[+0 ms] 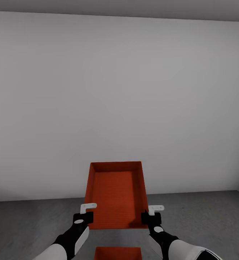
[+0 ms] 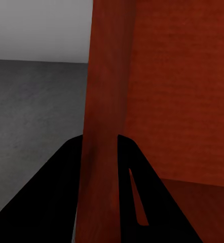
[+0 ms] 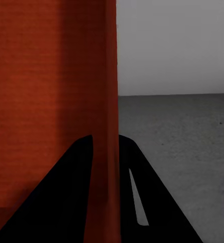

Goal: Move the two storage containers from the living room to the garage. In the garage, place one container on the floor and stack the other container on top of it (either order is fine).

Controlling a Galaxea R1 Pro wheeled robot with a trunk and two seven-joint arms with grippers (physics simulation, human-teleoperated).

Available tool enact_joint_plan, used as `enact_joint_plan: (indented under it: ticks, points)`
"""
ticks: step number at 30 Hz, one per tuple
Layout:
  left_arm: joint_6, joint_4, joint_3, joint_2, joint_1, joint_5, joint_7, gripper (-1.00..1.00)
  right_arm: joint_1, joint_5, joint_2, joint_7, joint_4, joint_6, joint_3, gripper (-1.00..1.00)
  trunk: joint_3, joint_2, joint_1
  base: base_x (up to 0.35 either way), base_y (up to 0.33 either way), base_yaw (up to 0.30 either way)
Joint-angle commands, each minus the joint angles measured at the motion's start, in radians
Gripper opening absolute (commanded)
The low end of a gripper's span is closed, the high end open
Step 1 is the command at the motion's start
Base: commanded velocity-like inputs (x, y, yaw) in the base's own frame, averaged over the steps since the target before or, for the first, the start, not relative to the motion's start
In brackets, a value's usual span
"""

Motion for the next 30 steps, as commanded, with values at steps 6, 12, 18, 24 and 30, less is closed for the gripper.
enact_joint_plan:
  ticks: [6, 12, 18, 24, 30]
  points:
    - [-0.026, -0.006, -0.003, 0.002, -0.001, 0.000, 0.009, -1.00, 0.000, -0.008, 0.000, 0.000, 0.005, 0.000, -0.022, -1.00, -0.002, -0.001, 0.000, 0.000, 0.319, 0.000]
    - [-0.028, -0.006, -0.003, 0.002, -0.001, -0.001, 0.009, -1.00, 0.000, -0.008, 0.000, -0.001, 0.005, 0.000, -0.022, -1.00, -0.002, -0.001, 0.000, 0.000, 0.179, 0.000]
    - [-0.028, -0.006, -0.003, 0.002, -0.001, -0.002, 0.009, -1.00, 0.000, -0.036, -0.001, -0.001, 0.005, 0.001, -0.022, -1.00, -0.006, -0.001, 0.000, 0.000, 0.017, 0.000]
    - [-0.028, -0.006, -0.003, 0.002, -0.001, -0.002, 0.008, -1.00, 0.000, -0.049, -0.002, 0.000, 0.005, 0.001, -0.022, -1.00, -0.015, -0.001, 0.000, 0.000, 0.001, 0.000]
    - [-0.028, -0.006, -0.003, 0.003, -0.001, -0.002, 0.008, -1.00, 0.000, -0.050, -0.002, 0.001, 0.005, 0.001, -0.022, -1.00, -0.024, -0.001, 0.000, 0.000, 0.000, 0.000]
